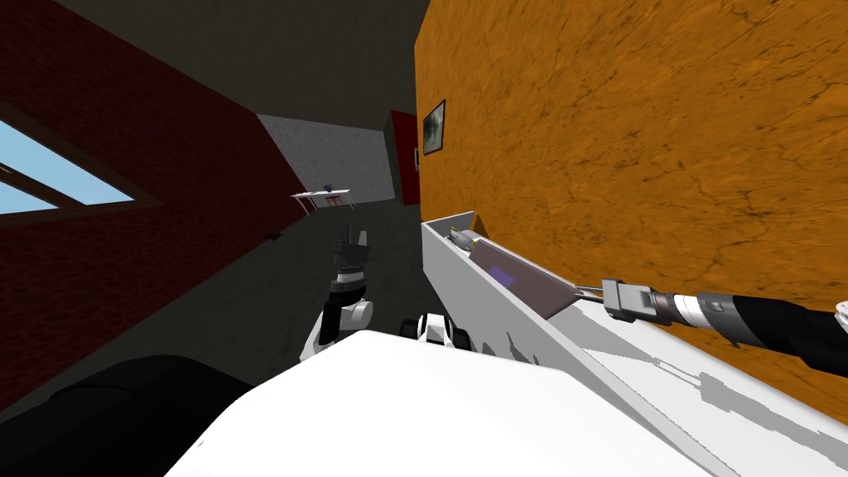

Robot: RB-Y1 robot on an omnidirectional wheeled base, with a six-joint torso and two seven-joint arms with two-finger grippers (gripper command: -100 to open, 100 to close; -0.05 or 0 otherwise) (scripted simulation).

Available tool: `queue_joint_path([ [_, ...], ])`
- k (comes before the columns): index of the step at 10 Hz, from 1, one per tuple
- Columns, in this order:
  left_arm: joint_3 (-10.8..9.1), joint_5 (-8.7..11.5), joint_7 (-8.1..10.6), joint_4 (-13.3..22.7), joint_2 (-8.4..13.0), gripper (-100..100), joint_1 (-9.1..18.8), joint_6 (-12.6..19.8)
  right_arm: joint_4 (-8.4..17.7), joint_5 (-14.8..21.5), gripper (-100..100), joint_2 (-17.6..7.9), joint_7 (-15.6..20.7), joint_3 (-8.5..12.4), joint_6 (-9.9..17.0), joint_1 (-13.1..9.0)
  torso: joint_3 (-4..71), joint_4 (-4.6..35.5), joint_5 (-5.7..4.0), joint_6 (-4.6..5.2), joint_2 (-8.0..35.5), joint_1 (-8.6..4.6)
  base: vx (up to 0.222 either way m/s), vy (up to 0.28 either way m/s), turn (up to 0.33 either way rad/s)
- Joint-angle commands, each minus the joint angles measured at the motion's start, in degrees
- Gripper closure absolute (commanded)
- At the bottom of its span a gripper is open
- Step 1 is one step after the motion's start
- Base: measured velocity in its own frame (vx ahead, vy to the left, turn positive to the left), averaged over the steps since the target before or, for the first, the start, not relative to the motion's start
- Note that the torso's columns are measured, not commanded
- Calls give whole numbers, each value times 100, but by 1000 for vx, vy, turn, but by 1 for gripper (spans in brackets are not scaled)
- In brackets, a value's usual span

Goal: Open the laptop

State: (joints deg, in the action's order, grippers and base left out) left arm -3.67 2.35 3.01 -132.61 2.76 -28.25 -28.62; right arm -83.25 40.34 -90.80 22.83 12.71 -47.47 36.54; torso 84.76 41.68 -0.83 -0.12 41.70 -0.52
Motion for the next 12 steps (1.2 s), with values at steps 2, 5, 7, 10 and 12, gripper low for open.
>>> queue_joint_path([
  [2,0,0,0,0,0,0,0,0,-67,18,100,35,-19,-61,-39,91,2,-1,-1,-3,-5,-3,4,5,-15],
  [5,0,0,0,0,0,0,0,0,-67,18,100,35,-19,-61,-39,91,-2,3,-1,-4,3,-6,1,1,-4],
  [7,0,0,0,0,0,0,0,0,-51,-67,100,73,-111,-128,-136,78,-4,4,1,-3,5,-1,-8,-9,26],
  [10,0,0,0,0,0,0,0,0,-51,-67,100,73,-111,-128,-136,78,2,-7,-11,-7,-8,-7,-10,-11,33],
  [12,0,0,0,0,0,0,-1,0,-51,-67,100,73,-111,-128,-136,78,3,-3,-3,-3,-6,-2,2,2,-5],
])
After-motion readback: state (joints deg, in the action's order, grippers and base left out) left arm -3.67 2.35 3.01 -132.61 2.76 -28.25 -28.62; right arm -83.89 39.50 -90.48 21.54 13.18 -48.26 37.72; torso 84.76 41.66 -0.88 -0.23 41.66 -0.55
